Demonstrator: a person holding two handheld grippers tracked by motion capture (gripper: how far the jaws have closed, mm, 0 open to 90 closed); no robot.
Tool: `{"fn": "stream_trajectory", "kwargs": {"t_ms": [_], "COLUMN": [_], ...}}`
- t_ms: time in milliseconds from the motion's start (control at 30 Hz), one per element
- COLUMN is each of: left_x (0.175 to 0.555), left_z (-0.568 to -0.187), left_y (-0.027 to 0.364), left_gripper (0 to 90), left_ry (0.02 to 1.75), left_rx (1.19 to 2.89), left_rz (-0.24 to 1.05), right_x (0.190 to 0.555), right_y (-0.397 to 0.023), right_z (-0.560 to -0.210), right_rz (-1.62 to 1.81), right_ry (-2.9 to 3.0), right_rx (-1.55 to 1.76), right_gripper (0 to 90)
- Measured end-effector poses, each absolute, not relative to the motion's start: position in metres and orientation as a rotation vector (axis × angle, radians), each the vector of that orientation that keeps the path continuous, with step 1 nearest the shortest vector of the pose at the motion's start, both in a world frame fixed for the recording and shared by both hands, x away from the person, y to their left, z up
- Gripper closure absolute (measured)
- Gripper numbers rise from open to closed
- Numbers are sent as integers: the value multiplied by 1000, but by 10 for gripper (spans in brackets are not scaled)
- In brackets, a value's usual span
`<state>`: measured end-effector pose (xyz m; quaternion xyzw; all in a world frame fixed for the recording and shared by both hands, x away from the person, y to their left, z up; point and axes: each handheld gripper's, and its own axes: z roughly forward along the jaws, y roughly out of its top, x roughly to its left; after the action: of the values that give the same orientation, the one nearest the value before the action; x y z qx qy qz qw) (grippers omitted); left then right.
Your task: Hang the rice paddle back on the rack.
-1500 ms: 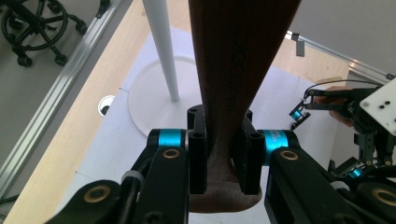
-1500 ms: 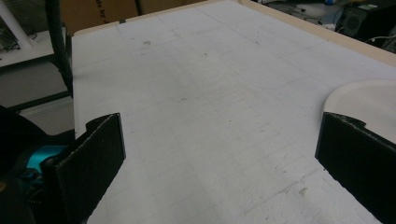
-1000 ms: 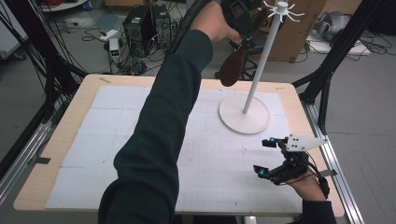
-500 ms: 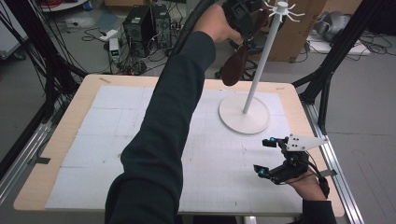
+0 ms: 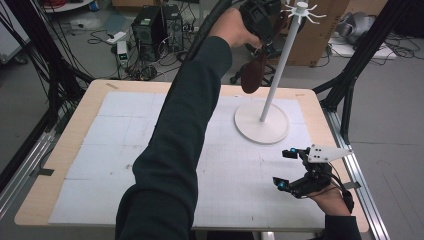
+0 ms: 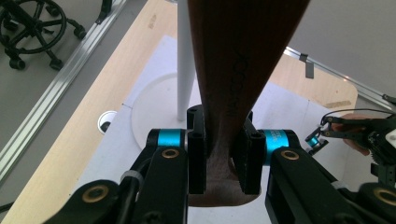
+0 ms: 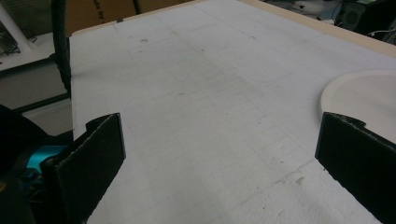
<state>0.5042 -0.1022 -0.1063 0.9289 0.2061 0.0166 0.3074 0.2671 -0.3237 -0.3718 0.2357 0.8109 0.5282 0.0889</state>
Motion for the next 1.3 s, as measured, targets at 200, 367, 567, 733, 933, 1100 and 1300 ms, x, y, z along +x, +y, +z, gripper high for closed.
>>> {"fn": "stream_trajectory", "kwargs": {"t_ms": [200,367,567,733,933,1100,1300], "left_x": [506,507,510,510,507,495,475], "left_z": [-108,-108,-109,-110,-109,-106,-103], "left_y": [-103,-104,-104,-103,-96,-82,-66], "left_gripper": [769,767,758,700,660,584,437], "left_ry": [549,544,535,535,500,399,332], "left_rx": [2452,2448,2443,2436,2431,2386,2395], "left_rz": [47,39,49,39,5,-48,-41], "right_x": [266,267,265,265,264,262,260], "right_y": [-325,-326,-327,-329,-330,-333,-334], "right_z": [-371,-371,-371,-372,-371,-368,-364], "right_rz": [1577,1575,1575,1575,1574,1581,1601], "right_ry": [2405,2401,2405,2400,2402,2387,2378], "right_rx": [702,698,705,715,712,709,705], "right_gripper": [5,5,5,5,5,5,5]}}
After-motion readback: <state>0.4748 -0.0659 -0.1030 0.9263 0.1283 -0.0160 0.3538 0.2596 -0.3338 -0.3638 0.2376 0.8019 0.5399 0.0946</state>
